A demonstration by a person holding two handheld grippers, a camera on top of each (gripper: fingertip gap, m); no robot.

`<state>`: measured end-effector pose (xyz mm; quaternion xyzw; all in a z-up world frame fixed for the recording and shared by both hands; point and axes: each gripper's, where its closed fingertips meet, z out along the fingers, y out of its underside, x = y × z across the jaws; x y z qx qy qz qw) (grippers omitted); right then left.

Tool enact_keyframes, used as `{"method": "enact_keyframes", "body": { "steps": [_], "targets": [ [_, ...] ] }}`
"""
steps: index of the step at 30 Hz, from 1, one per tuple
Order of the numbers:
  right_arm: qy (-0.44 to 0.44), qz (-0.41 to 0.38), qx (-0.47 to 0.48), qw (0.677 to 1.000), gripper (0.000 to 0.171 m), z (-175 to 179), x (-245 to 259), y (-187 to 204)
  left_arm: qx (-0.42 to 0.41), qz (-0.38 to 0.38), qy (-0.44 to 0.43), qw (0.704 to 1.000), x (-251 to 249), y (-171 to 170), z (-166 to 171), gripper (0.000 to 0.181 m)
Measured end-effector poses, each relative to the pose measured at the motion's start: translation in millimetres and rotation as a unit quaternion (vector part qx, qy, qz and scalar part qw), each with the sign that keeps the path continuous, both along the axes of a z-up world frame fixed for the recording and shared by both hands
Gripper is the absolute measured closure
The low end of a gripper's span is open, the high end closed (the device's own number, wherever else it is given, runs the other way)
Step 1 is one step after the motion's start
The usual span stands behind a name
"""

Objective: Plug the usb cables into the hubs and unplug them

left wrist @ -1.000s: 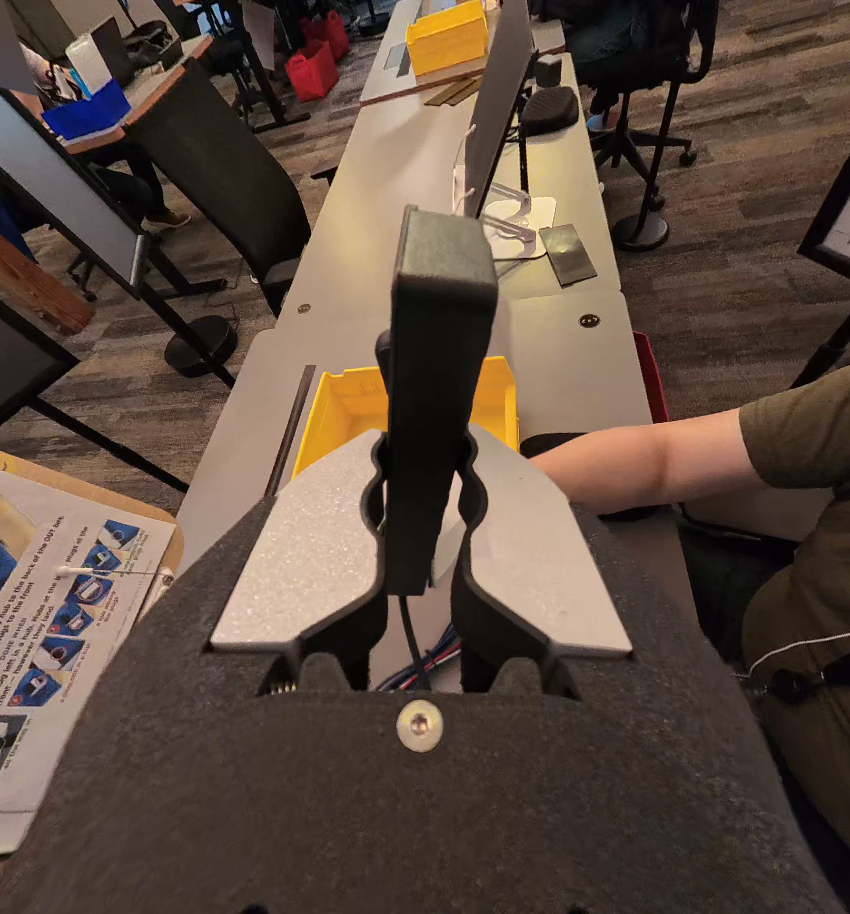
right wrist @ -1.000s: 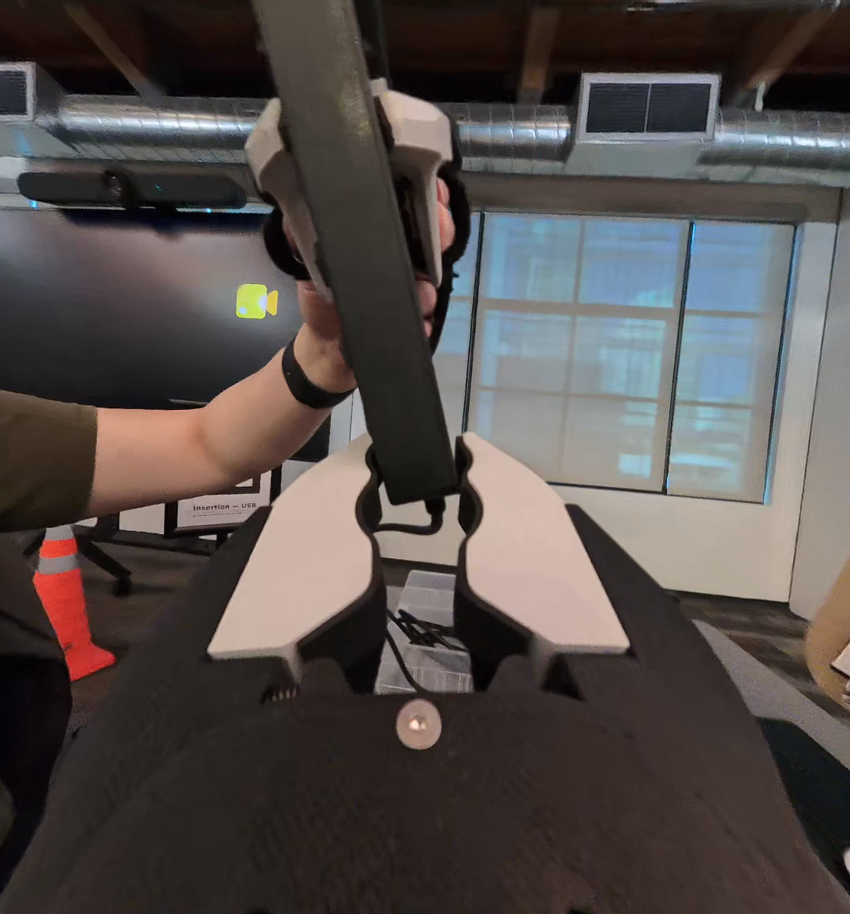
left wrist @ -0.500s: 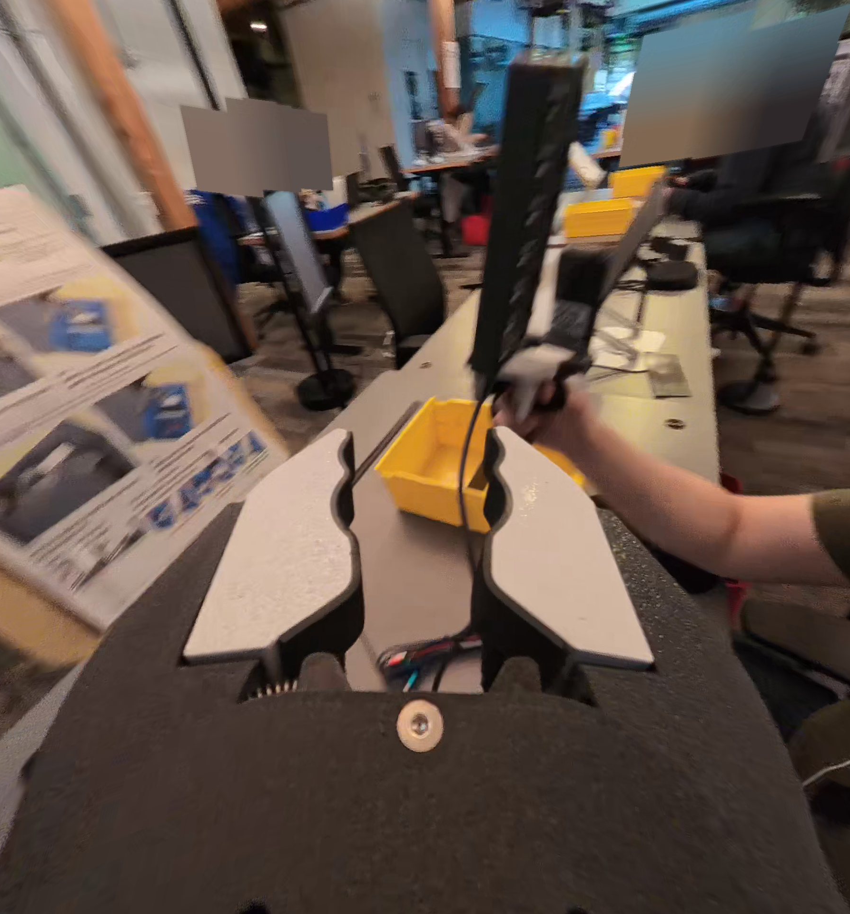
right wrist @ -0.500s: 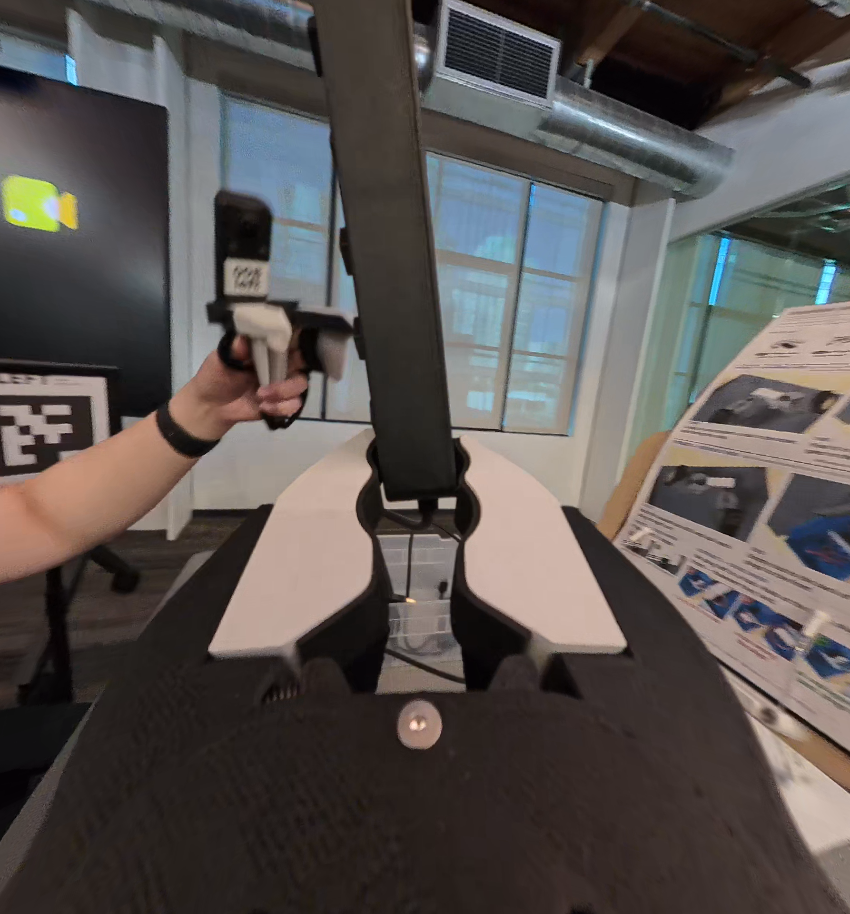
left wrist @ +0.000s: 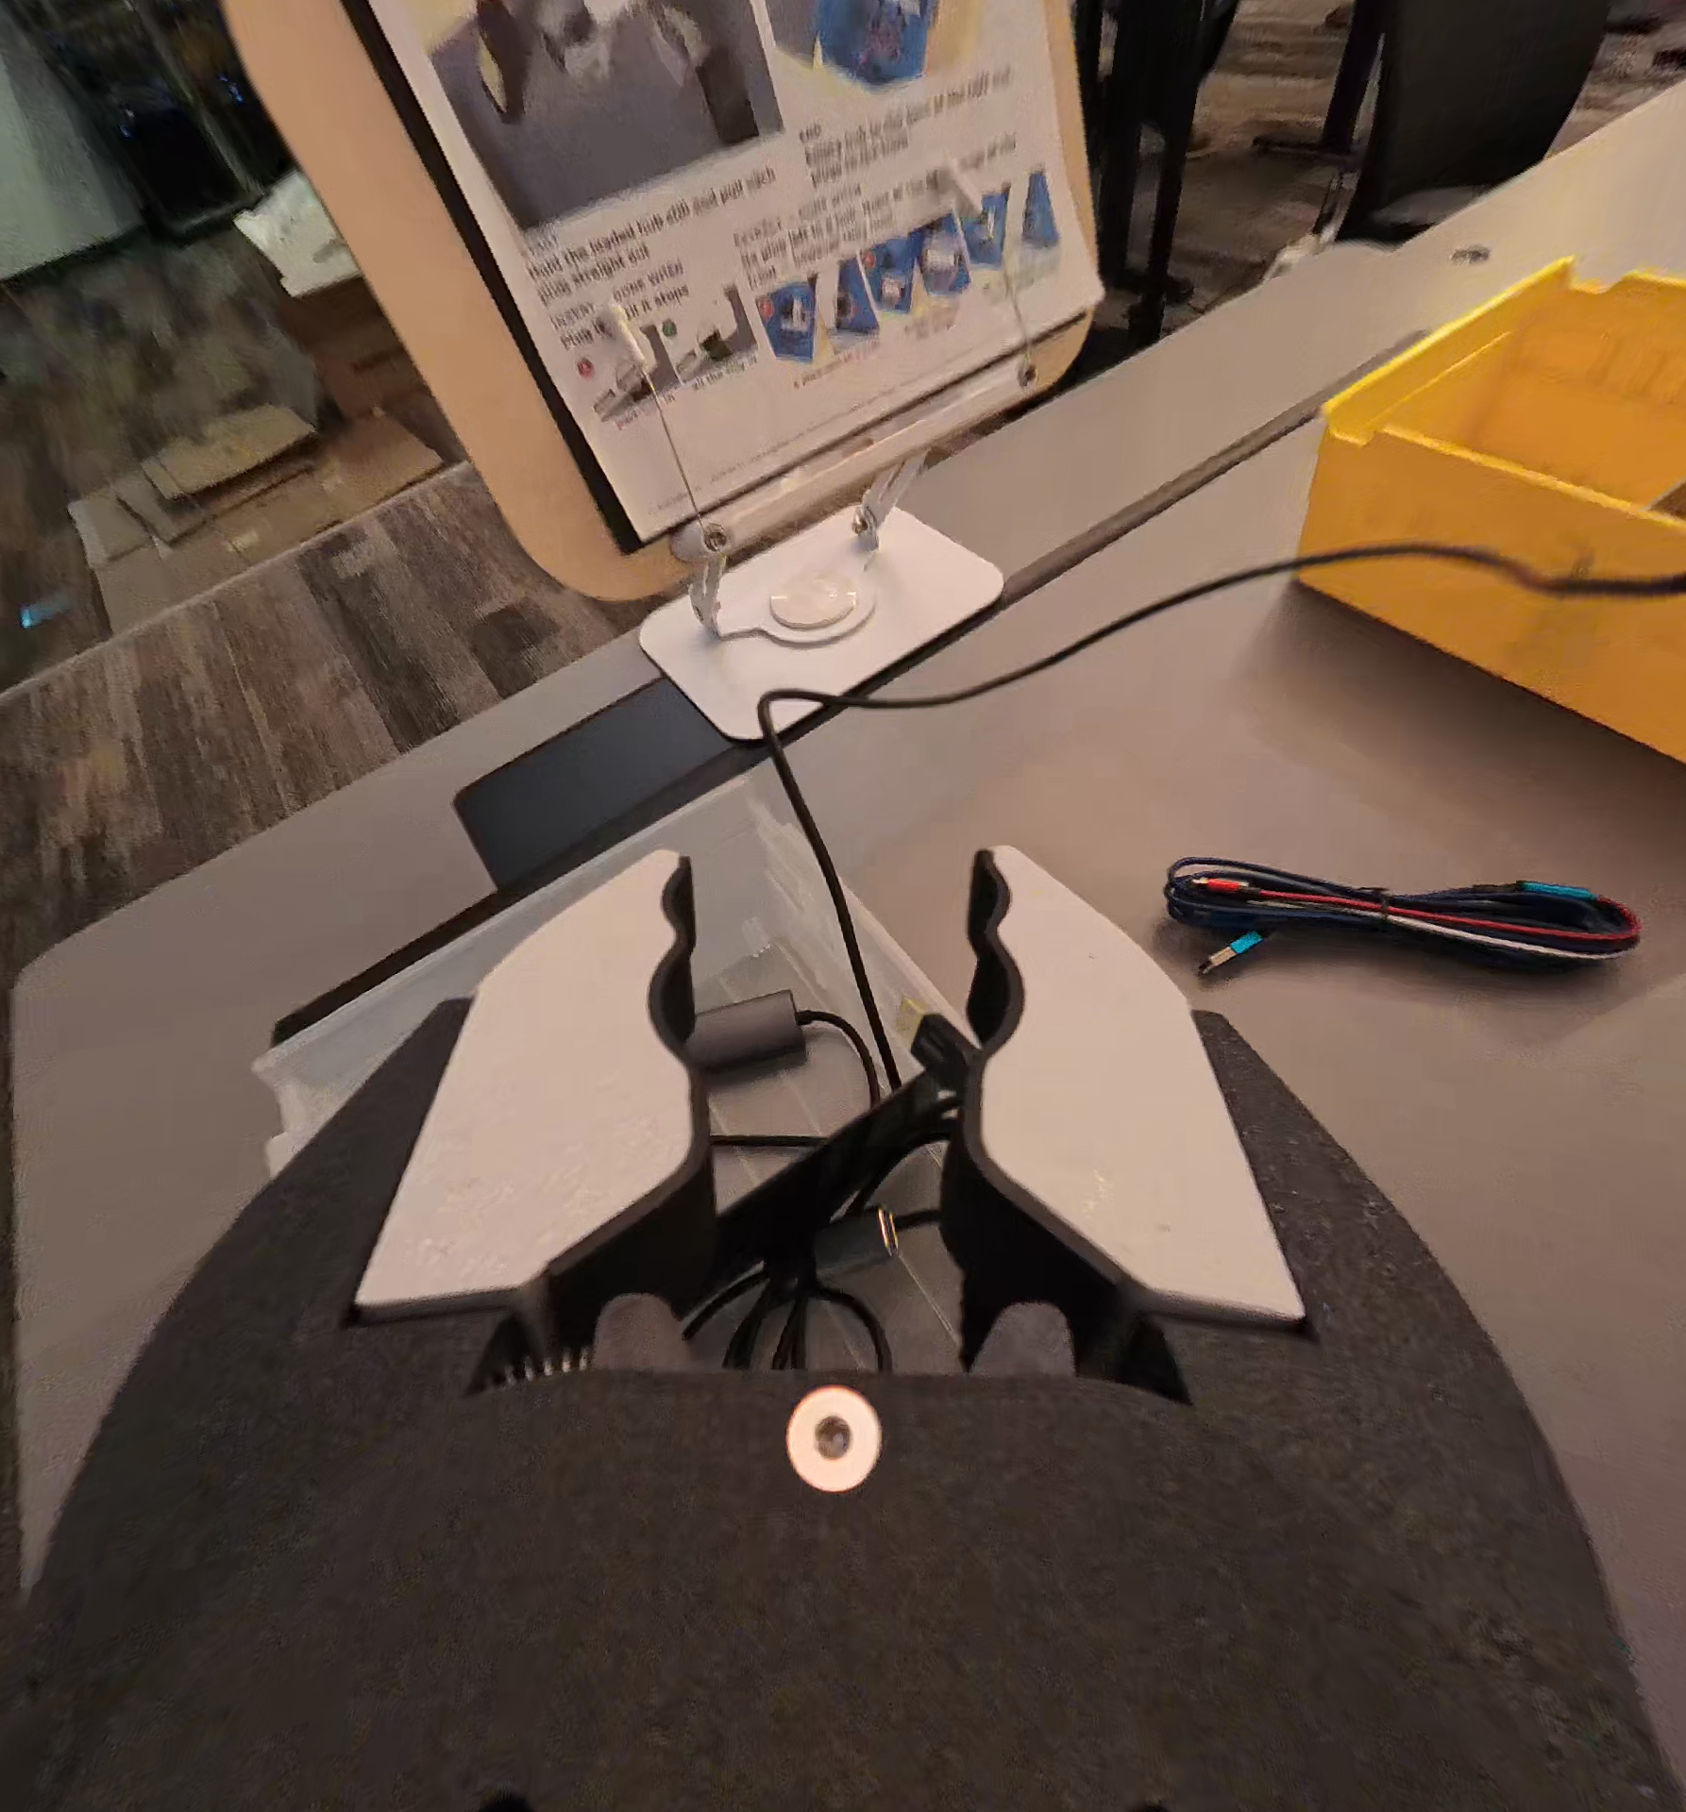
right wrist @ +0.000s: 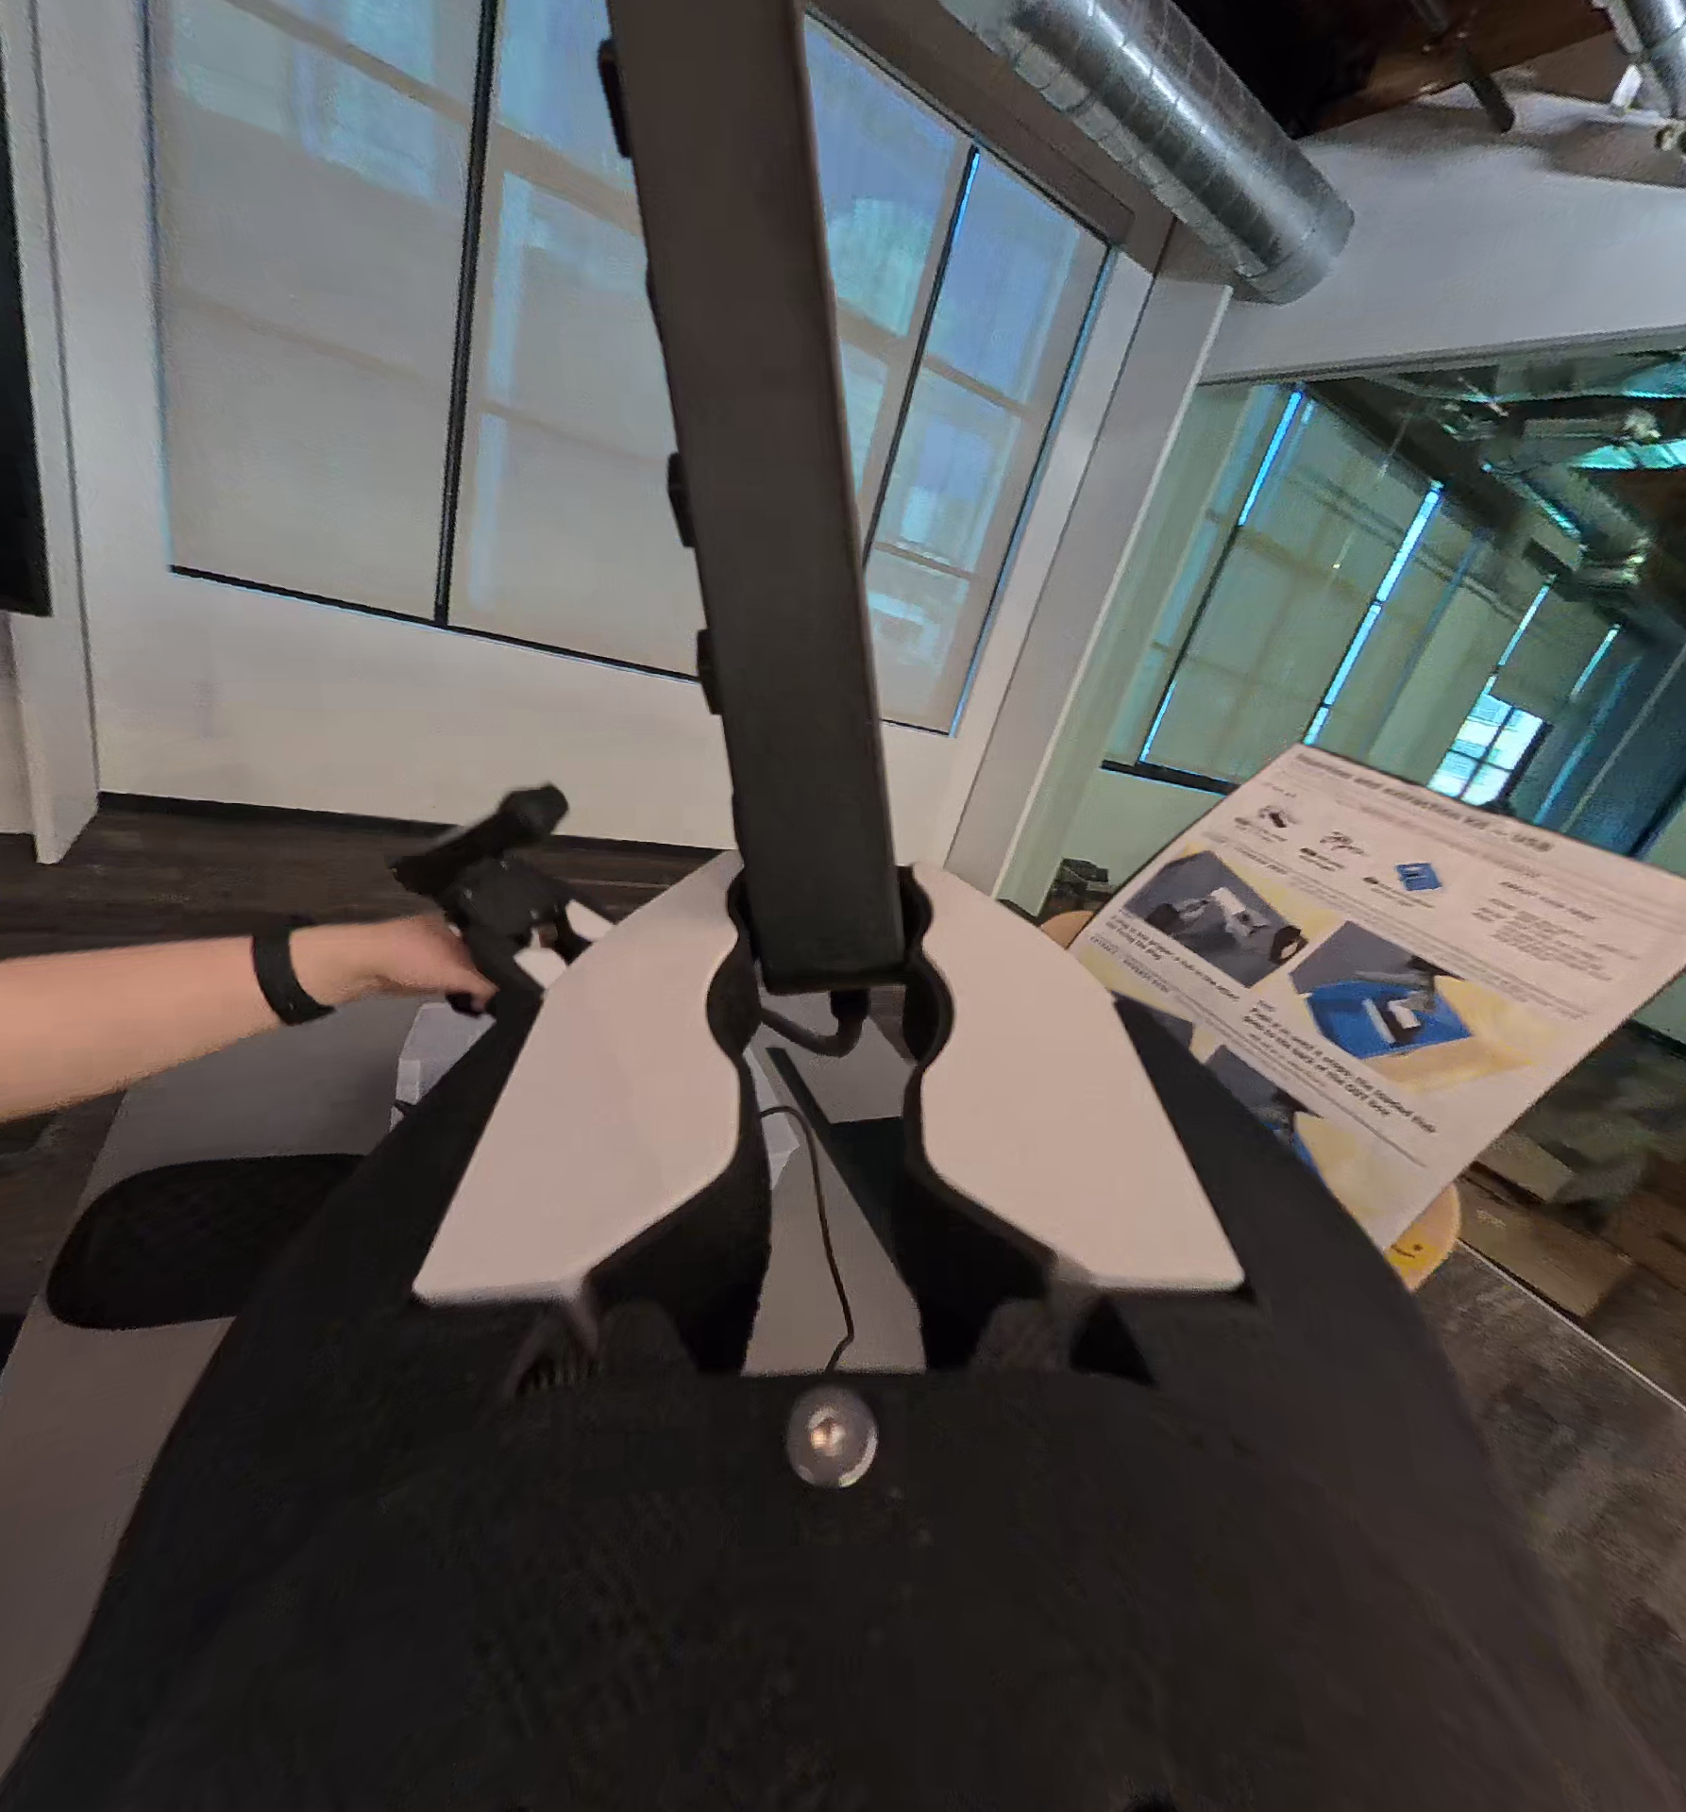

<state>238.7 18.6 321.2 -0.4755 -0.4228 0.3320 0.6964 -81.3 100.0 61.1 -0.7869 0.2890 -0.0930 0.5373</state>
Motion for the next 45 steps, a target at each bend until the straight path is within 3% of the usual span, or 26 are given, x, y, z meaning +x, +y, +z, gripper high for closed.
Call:
{"method": "enact_keyframes", "body": {
  "steps": [2, 5, 8, 9, 10, 13, 18, 23, 25, 28, 31, 35, 38, 43, 45],
  "targets": [
    [-0.003, -0.006, 0.004, 1.0, 0.145, 16.4, 5.7, -7.0, -0.037, 0.006, 0.025, 0.999, 8.1, 22.6, -24.0, 0.121],
    [-0.015, -0.027, 0.013, 0.999, 0.145, 34.5, 15.9, -16.5, -0.082, 0.03, 0.056, 0.995, 17.5, 58.7, -59.3, 0.127],
    [-0.027, -0.05, 0.02, 0.998, 0.145, 42.9, 27.5, -24.4, -0.176, -0.001, -0.015, 0.984, 45.0, 75.4, -86.5, 0.162],
    [-0.031, -0.057, 0.021, 0.998, 0.145, 43.1, 32.0, -26.2, -0.192, -0.016, -0.02, 0.981, 50.6, 77.5, -89.3, 0.181],
    [-0.035, -0.064, 0.019, 0.997, 0.145, 41.8, 36.5, -27.0, -0.179, -0.013, -0.014, 0.984, 50.4, 82.7, -84.4, 0.181],
    [-0.053, -0.09, 0.01, 0.994, 0.144, 34.6, 51.5, -20.7, -0.076, -0.012, 0.004, 0.997, 45.4, 88.4, -30.9, 0.181],
    [-0.062, -0.134, -0.013, 0.989, 0.145, 32.5, 75.0, 7.8, -0.017, -0.037, 0.023, 0.999, 47.7, 62.5, 92.1, 0.181],
    [-0.074, -0.167, -0.044, 0.982, 0.145, 31.4, 89.8, 42.2, 0.051, -0.082, -0.027, 0.995, 88.9, 19.9, 234.1, 0.181],
    [-0.079, -0.168, -0.06, 0.981, 0.145, 27.9, 91.0, 51.5, 0.051, -0.116, -0.048, 0.991, 115.5, 1.5, 261.5, 0.181],
    [-0.097, -0.161, -0.084, 0.979, 0.145, 19.4, 88.7, 57.5, 0.024, -0.146, -0.014, 0.989, 145.9, -6.7, 242.3, 0.181],
    [-0.124, -0.165, -0.102, 0.973, 0.145, 6.9, 86.5, 59.7, -0.006, -0.149, 0.014, 0.989, 167.2, 10.9, 179.2, 0.181],
    [-0.155, -0.191, -0.122, 0.962, 0.145, -6.3, 91.2, 57.4, -0.086, -0.176, -0.024, 0.98, 203.7, 36.6, 96.8, 0.181],
    [-0.18, -0.21, -0.124, 0.953, 0.145, -14.6, 99.6, 51.2, -0.114, -0.206, -0.068, 0.969, 238.3, 47.0, 68.1, 0.181],
    [-0.221, -0.225, -0.136, 0.939, 0.145, -30.6, 112.2, 43.8, -0.143, -0.26, -0.115, 0.948, 288.4, 46.6, 50.2, 0.181],
    [-0.23, -0.221, -0.14, 0.937, 0.145, -36.1, 111.6, 42.0, -0.181, -0.272, -0.124, 0.937, 299.3, 42.2, 24.7, 0.18]
  ]
}}
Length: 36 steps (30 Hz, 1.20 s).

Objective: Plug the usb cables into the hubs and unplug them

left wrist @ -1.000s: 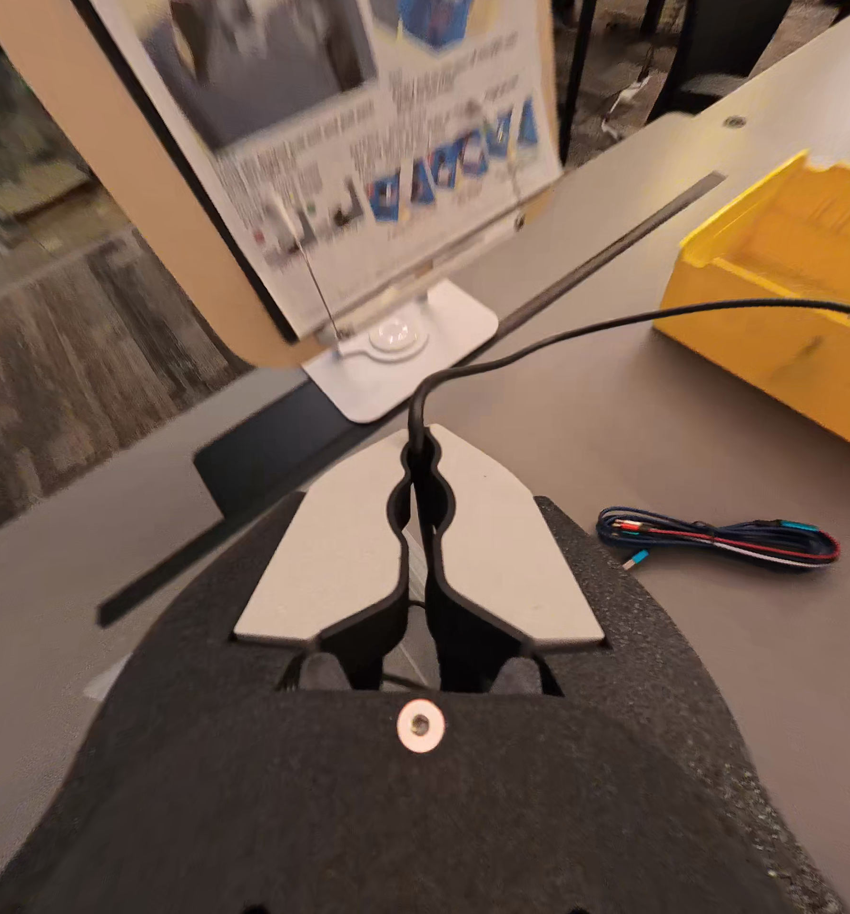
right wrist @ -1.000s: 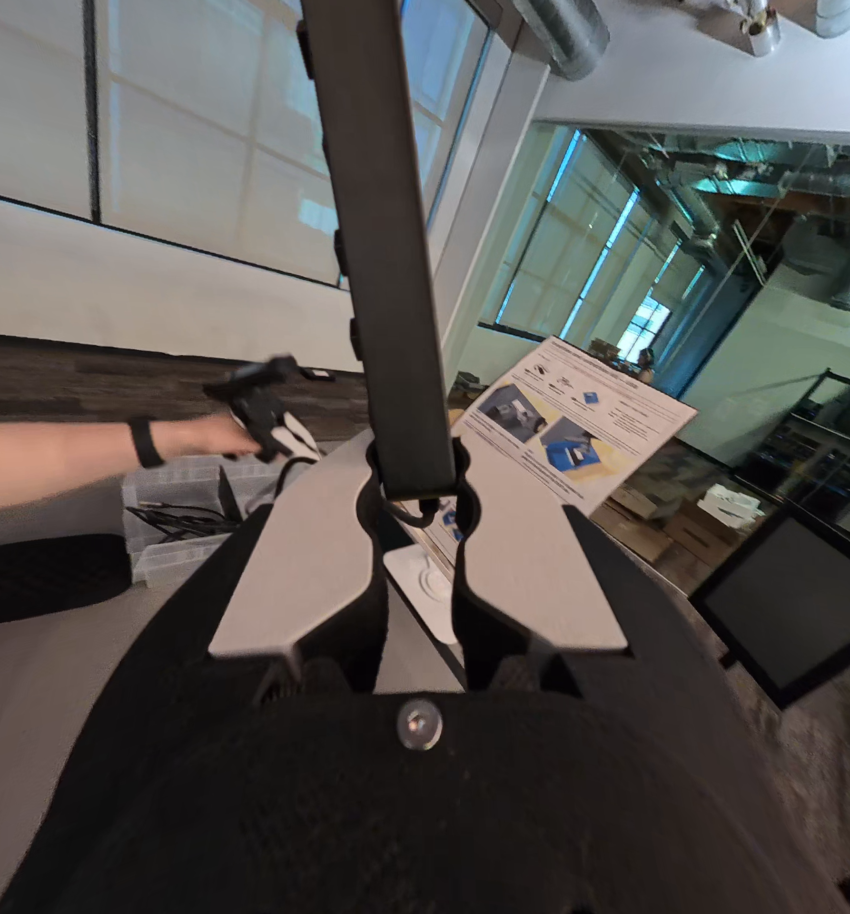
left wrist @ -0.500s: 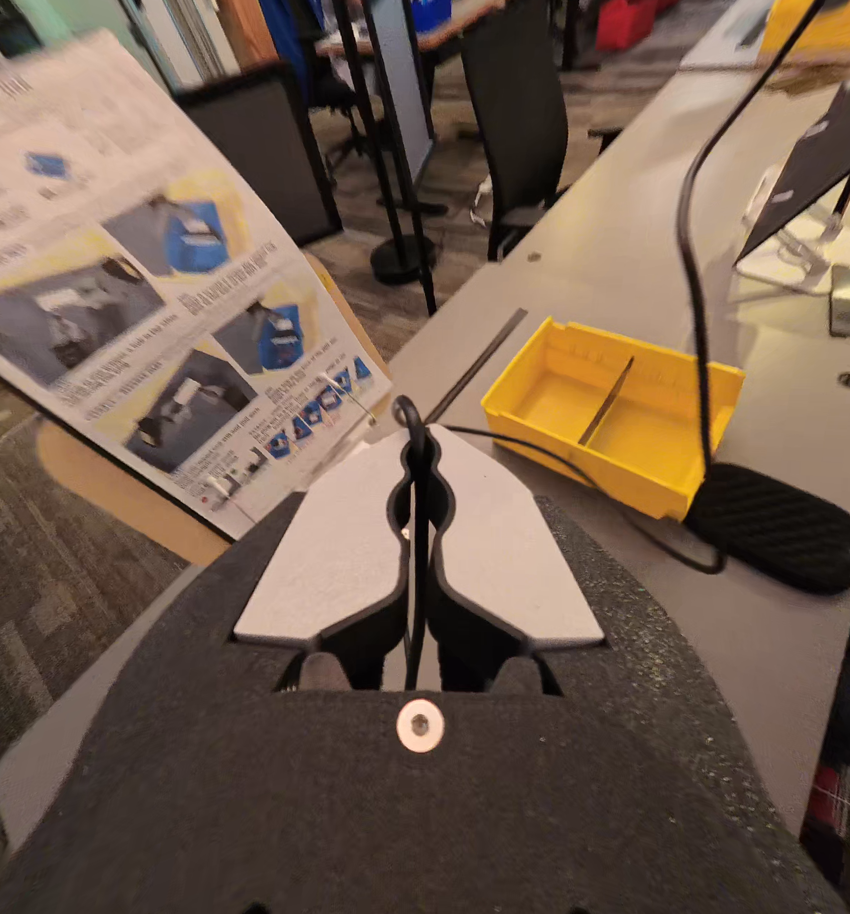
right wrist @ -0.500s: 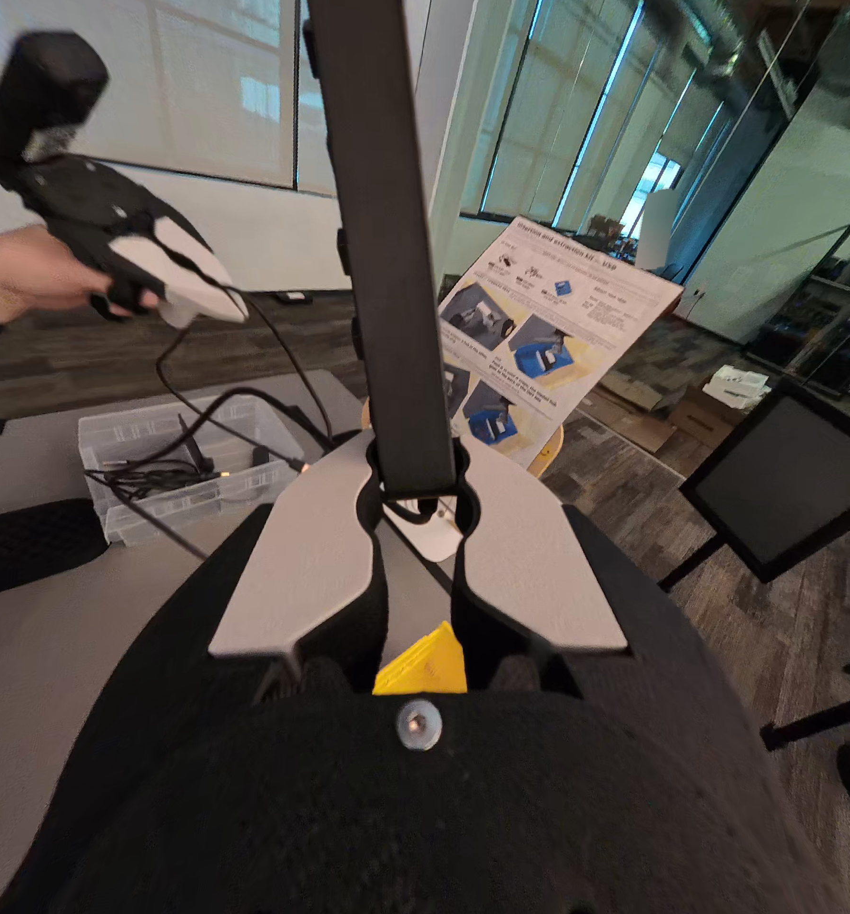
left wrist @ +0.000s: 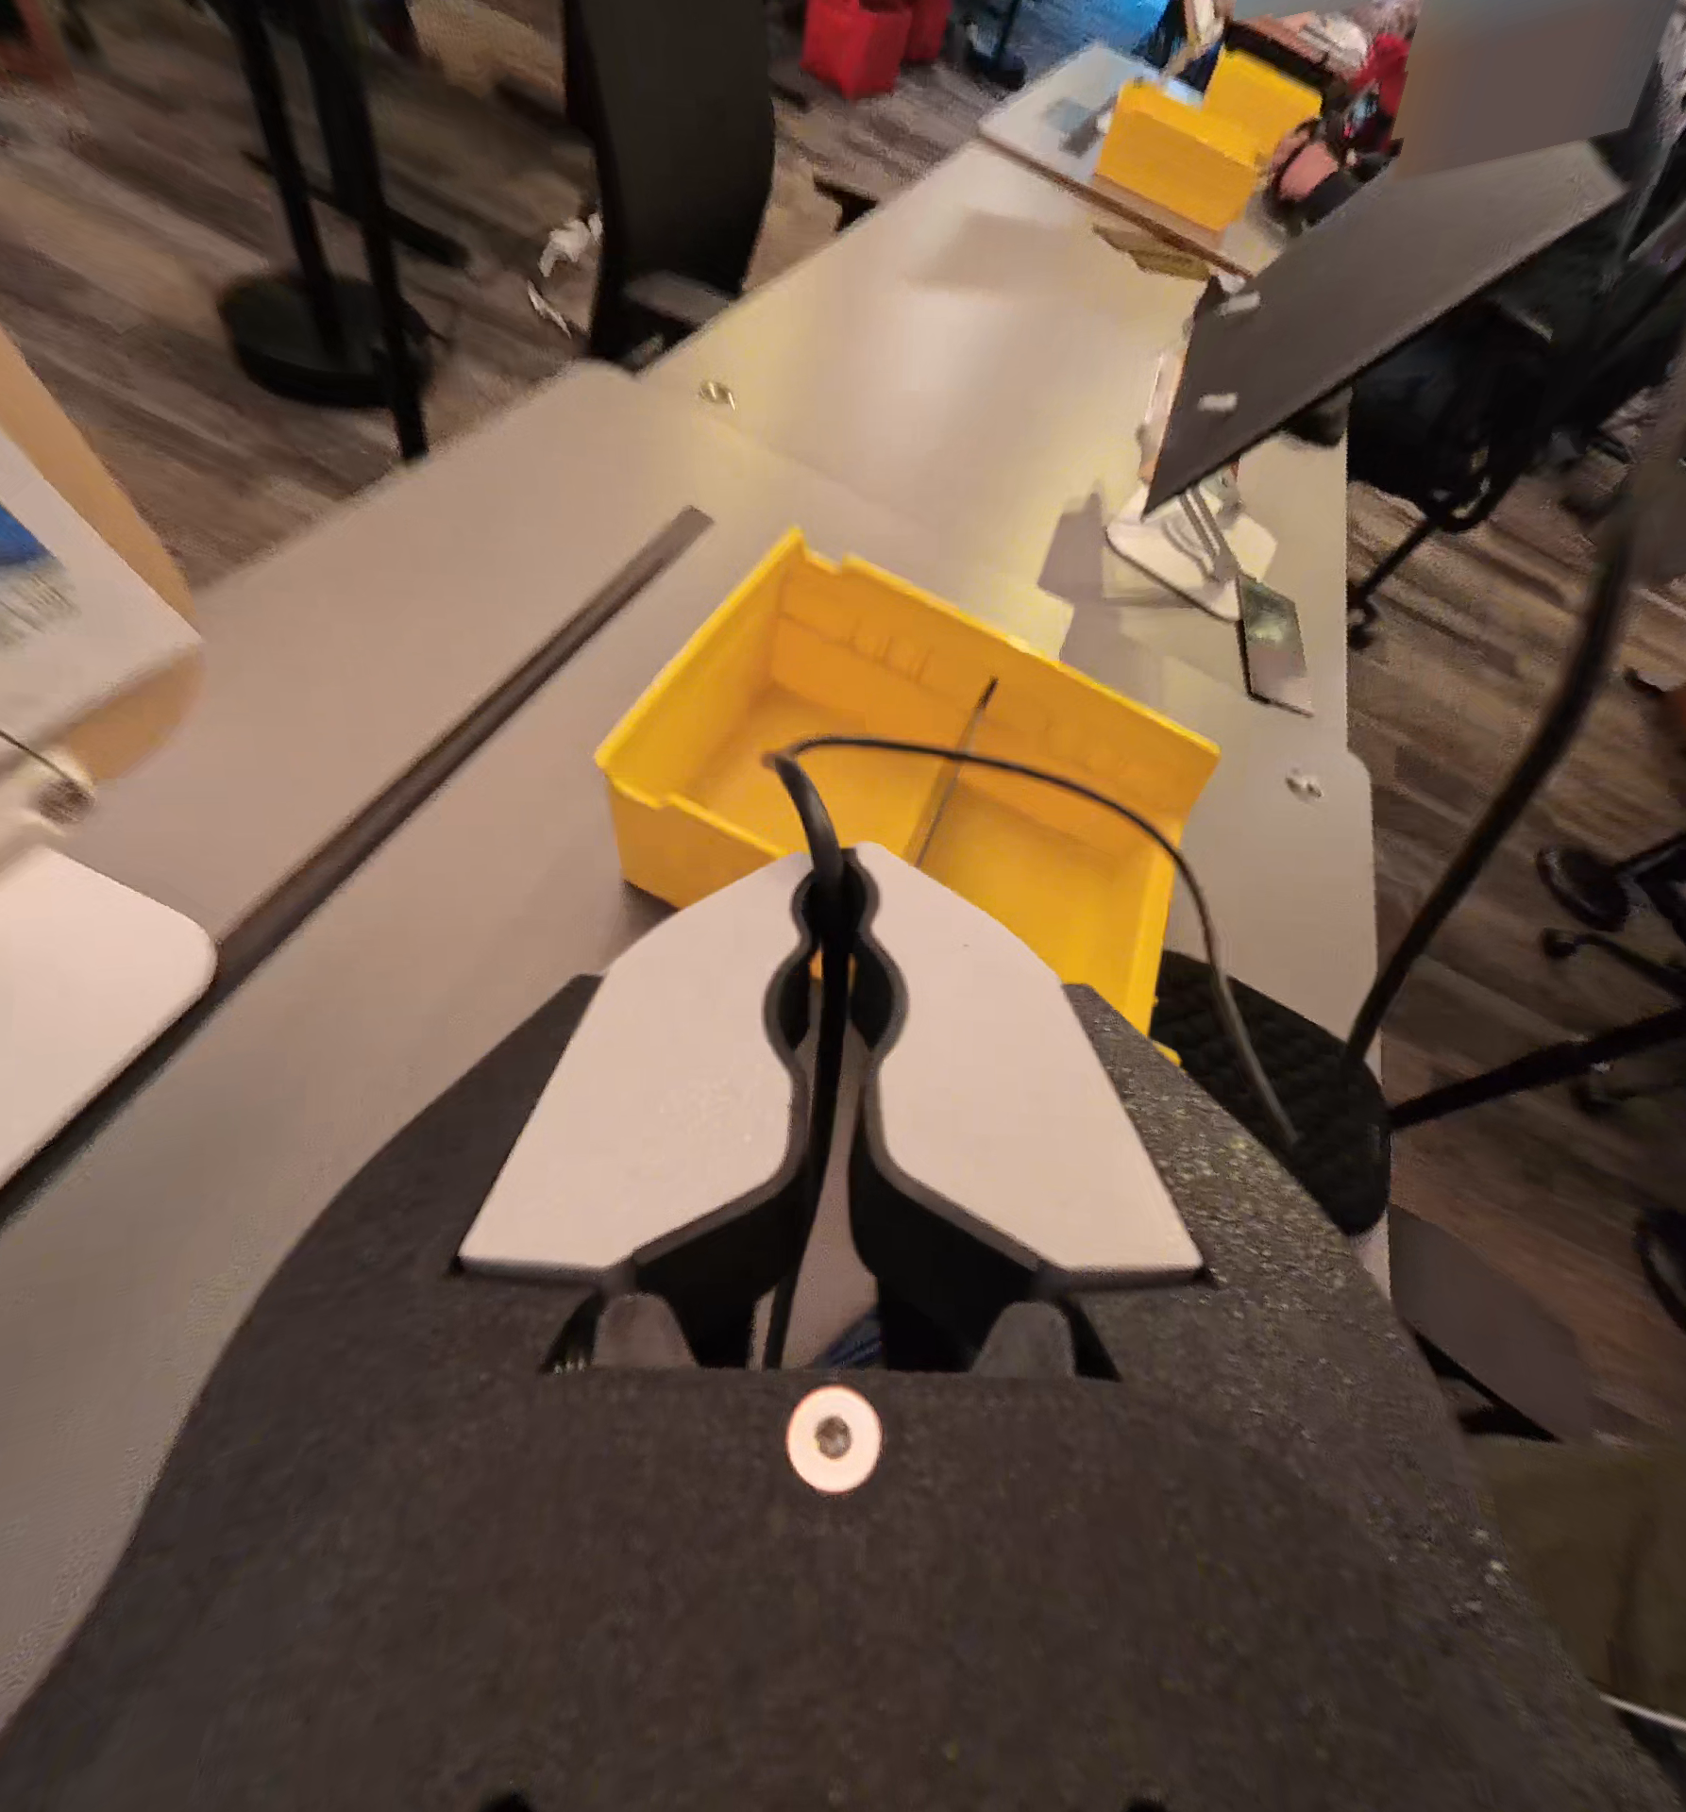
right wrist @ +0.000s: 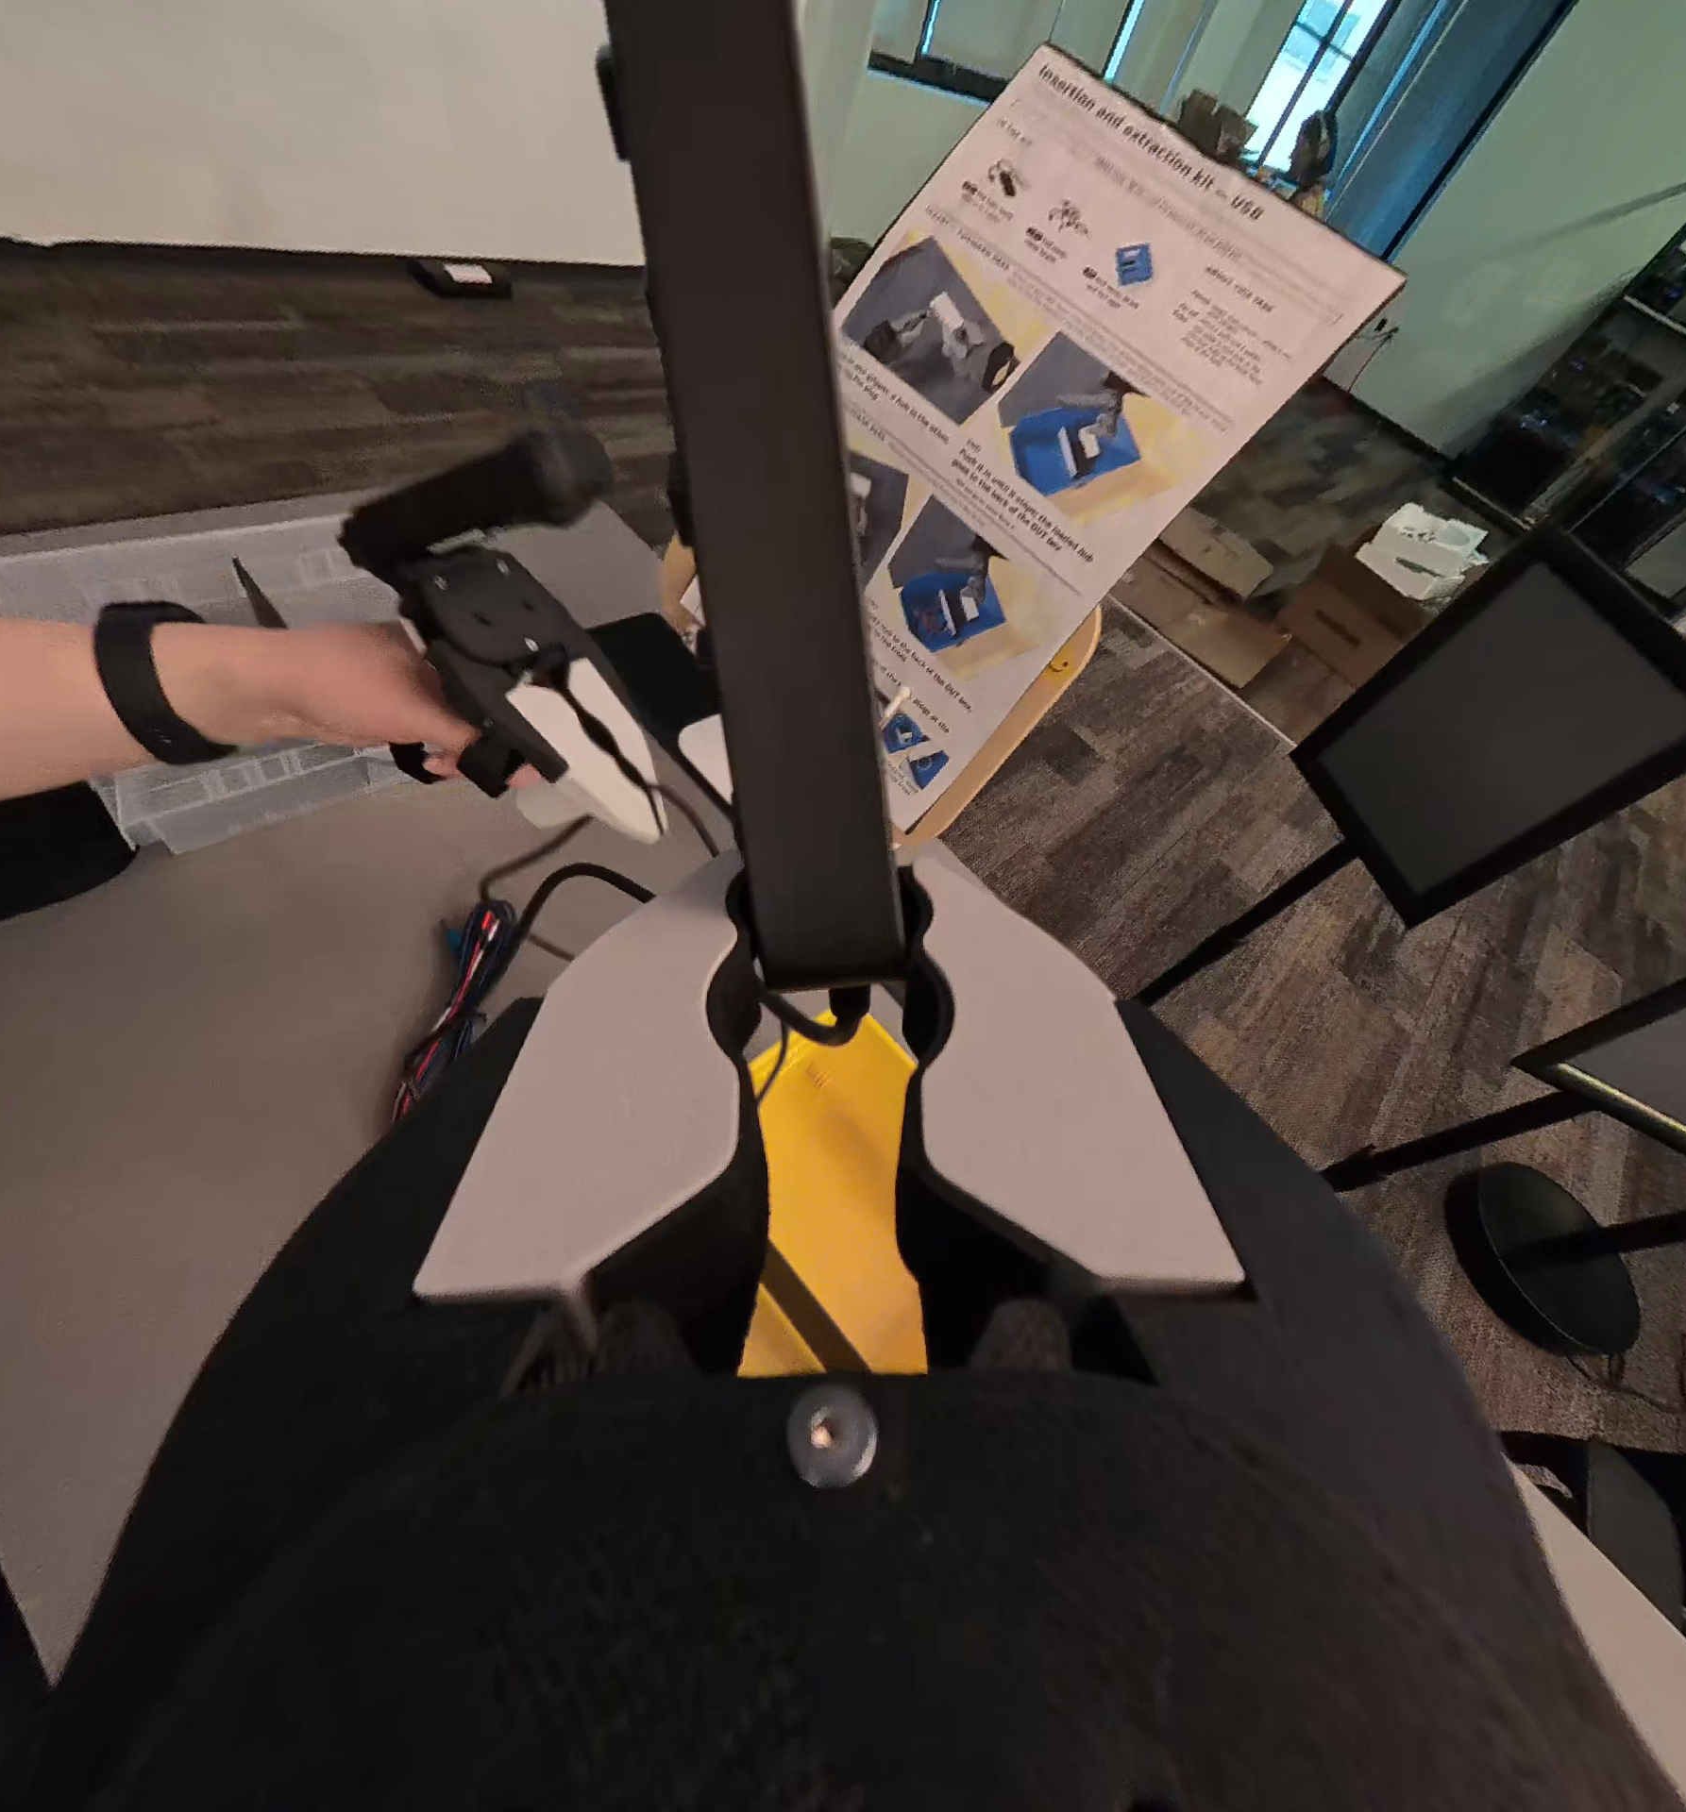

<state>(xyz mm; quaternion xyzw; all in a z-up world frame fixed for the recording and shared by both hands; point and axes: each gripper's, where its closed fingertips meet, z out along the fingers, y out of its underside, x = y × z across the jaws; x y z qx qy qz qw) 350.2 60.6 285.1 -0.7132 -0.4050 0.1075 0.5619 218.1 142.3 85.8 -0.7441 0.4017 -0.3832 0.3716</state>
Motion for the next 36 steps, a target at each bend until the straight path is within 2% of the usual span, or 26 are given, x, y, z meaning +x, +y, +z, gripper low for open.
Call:
{"method": "enact_keyframes", "body": {
  "steps": [4, 7, 9, 11, 13, 14, 18, 20, 23, 27, 31, 36],
  "targets": [
    [-0.023, 0.013, -0.018, 0.999, 0.145, -10.7, -9.3, 0.7, -0.024, 0.012, 0.071, 0.997, -6.6, 4.5, -78.3, 0.146],
    [-0.057, 0.026, -0.049, 0.997, 0.145, -21.4, -20.6, 1.7, -0.033, 0.014, 0.088, 0.995, -27.4, 0.8, -103.2, 0.14],
    [-0.096, 0.035, -0.067, 0.992, 0.145, -27.7, -28.6, 1.8, 0.004, 0.032, 0.062, 0.998, -48.1, 0.7, -87.2, 0.139],
    [-0.142, 0.048, -0.085, 0.985, 0.145, -33.6, -37.7, 0.7, 0.064, 0.051, 0.025, 0.996, -74.8, -3.9, -53.0, 0.139],
    [-0.195, 0.075, -0.099, 0.973, 0.145, -39.8, -49.3, -3.5, 0.126, 0.069, -0.008, 0.99, -105.3, -15.7, -13.2, 0.124],
    [-0.221, 0.095, -0.103, 0.965, 0.145, -43.1, -56.1, -6.8, 0.152, 0.072, -0.024, 0.986, -119.8, -25.1, 6.6, 0.117],
    [-0.309, 0.154, -0.123, 0.931, 0.145, -57.0, -86.6, -18.1, 0.233, 0.045, -0.082, 0.968, -166.1, -75.9, 78.5, 0.116],
    [-0.346, 0.171, -0.132, 0.913, 0.145, -64.5, -103.1, -18.9, 0.258, 0.039, -0.072, 0.963, -179.4, -96.9, 105.1, 0.117],
    [-0.399, 0.194, -0.142, 0.885, 0.145, -78.3, -129.4, -19.2, 0.322, 0.056, 0.02, 0.945, -186.1, -110.2, 128.4, 0.105],
    [-0.435, 0.222, -0.158, 0.858, 0.145, -99.6, -165.8, -20.4, 0.361, 0.01, 0.13, 0.923, -167.4, -122.9, 132.8, 0.108],
    [-0.442, 0.242, -0.167, 0.847, 0.145, -114.8, -193.6, -24.0, 0.316, -0.022, 0.248, 0.916, -160.5, -113.6, 94.4, 0.109],
    [-0.436, 0.248, -0.159, 0.851, 0.145, -116.1, -203.3, -26.9, 0.272, -0.057, 0.263, 0.924, -154.0, -112.2, 56.3, 0.123]
  ]
}}
